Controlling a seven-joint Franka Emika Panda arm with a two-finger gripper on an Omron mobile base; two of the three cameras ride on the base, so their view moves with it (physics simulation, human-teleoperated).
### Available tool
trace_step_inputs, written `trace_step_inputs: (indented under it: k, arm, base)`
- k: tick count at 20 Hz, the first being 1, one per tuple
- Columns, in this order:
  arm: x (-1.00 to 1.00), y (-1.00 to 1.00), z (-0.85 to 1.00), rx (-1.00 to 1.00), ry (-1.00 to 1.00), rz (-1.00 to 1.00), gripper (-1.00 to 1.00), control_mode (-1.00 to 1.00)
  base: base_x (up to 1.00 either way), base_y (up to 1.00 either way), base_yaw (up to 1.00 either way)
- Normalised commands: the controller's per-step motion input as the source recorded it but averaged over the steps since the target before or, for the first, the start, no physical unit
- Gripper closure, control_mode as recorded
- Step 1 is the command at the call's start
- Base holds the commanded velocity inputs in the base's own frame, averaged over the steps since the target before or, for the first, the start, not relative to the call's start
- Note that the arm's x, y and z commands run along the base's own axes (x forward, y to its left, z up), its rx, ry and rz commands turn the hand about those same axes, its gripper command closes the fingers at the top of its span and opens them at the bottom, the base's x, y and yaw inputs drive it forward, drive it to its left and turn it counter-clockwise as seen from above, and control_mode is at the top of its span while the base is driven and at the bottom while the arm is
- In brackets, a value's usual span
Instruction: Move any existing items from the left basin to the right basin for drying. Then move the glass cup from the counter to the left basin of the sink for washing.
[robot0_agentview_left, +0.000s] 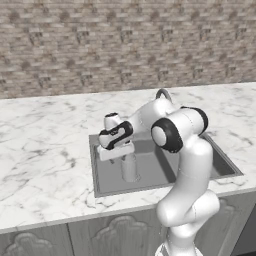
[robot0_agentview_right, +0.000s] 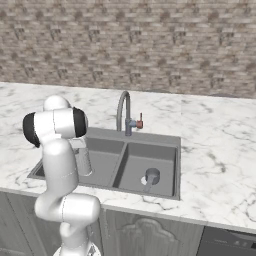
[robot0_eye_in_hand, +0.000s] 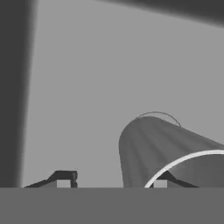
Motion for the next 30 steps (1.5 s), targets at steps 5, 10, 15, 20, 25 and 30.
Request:
trace_step_inputs:
  k: [5, 10, 15, 20, 25, 30]
  arm:
    - [-0.22, 0.0, 0.35, 0.0, 0.0, 0.0, -1.0, -1.0]
    - [-0.05, 0.0, 0.46, 0.0, 0.03, 0.0, -1.0, -1.0]
    - [-0.11, -0.01, 0.48, 0.0, 0.05, 0.0, -1.0, -1.0]
    - [-0.18, -0.01, 0.53, 0.0, 0.04, 0.0, -1.0, -1.0]
    - [-0.35, -0.01, 0.59, 0.0, 0.04, 0.0, -1.0, -1.0]
    - [-0.42, 0.0, 0.62, 0.0, 0.06, 0.0, -1.0, -1.0]
  base:
    - [0.0, 0.0, 0.0]
    - [0.0, 0.0, 0.0]
    - [0.0, 0.0, 0.0]
    - [0.0, 0.0, 0.0]
    - [0.0, 0.0, 0.0]
    - [0.0, 0.0, 0.0]
